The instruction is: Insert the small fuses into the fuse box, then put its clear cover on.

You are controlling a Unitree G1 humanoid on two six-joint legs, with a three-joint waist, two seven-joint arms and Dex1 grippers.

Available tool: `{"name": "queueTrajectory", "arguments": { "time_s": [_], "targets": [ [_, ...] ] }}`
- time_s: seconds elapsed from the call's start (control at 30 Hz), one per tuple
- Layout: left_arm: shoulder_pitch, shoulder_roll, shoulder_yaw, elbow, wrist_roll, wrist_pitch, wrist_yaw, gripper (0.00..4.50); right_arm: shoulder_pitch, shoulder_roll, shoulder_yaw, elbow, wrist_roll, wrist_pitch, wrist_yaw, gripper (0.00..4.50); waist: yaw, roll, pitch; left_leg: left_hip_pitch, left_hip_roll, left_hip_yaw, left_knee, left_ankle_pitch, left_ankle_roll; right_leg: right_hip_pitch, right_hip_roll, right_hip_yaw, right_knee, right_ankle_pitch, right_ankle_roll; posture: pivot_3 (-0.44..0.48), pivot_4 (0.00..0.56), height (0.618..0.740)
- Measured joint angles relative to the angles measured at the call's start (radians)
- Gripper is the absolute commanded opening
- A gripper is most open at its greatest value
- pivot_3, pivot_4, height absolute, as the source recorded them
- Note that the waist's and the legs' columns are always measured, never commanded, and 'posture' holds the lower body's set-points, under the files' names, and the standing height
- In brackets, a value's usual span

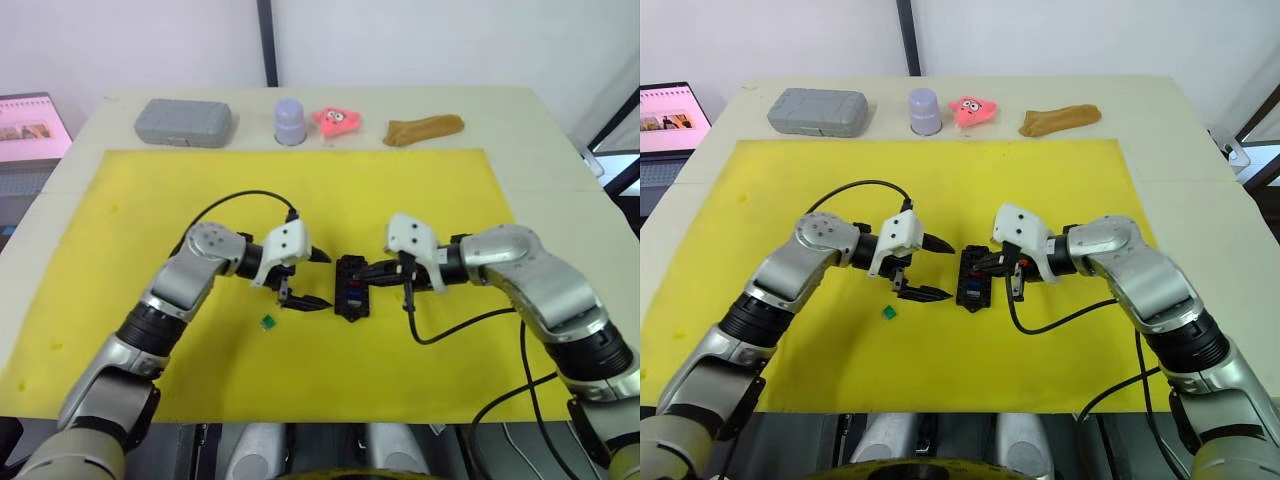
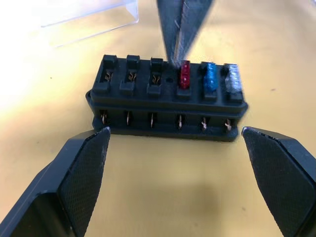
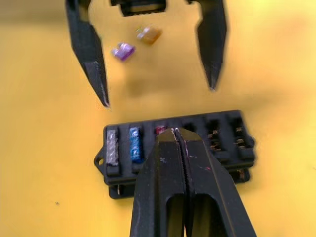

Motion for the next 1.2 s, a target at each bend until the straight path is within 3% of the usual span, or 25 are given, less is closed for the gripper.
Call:
{"name": "queueTrajectory", "arguments": {
  "time_s": [0.17,0.33,0.43,0.67,0.9,1.2],
  "targets": [
    [-0.011,0.104,0.078,-0.052,-0.077,0.08,-0.052,4.5,-0.034,-0.063,-0.085,-0.026,0.075,0.042,0.03,0.03,0.0,0.0,0.001,-0.001,0.0,0.0,0.0,0.0,0.0,-0.001,0.0,0.0,0.0,0.0,0.0,0.0,0.15,0.74],
    [0.052,0.35,0.228,-0.082,-0.14,0.139,-0.13,4.5,0.083,-0.285,-0.188,-0.016,0.052,-0.072,0.123,0.03,-0.001,0.0,0.001,0.0,0.0,0.001,-0.002,-0.003,0.005,-0.001,0.0,0.0,-0.001,0.0,0.0,0.0,0.15,0.74],
    [0.112,0.435,0.298,-0.083,-0.164,0.152,-0.154,4.5,0.185,-0.366,-0.266,-0.003,0.051,-0.148,0.187,0.92,0.0,0.001,0.001,-0.001,0.0,0.001,-0.001,-0.004,0.008,0.0,0.0,0.0,-0.001,0.0,0.0,0.0,0.15,0.74],
    [0.262,0.579,0.427,-0.037,-0.179,0.15,-0.174,4.5,0.388,-0.487,-0.468,0.091,0.031,-0.257,0.289,4.45,-0.001,0.001,0.002,0.0,0.001,0.002,-0.001,-0.005,0.009,0.0,0.0,0.0,-0.001,0.0,0.0,0.0,0.15,0.74],
    [0.415,0.623,0.519,-0.003,-0.178,0.113,-0.174,4.5,0.5,-0.506,-0.576,0.147,-0.011,-0.304,0.316,4.49,-0.001,0.003,0.003,0.0,0.001,0.002,-0.001,-0.005,0.009,0.0,0.0,0.0,-0.001,0.0,0.0,0.0,0.15,0.74],
    [0.406,0.598,0.525,-0.061,-0.197,0.133,-0.144,4.5,0.412,-0.503,-0.529,0.092,0.009,-0.273,0.281,4.49,-0.001,0.004,0.004,0.0,0.002,0.002,-0.001,-0.005,0.009,0.0,0.0,0.0,-0.001,0.0,0.0,0.0,0.15,0.74]
  ]
}}
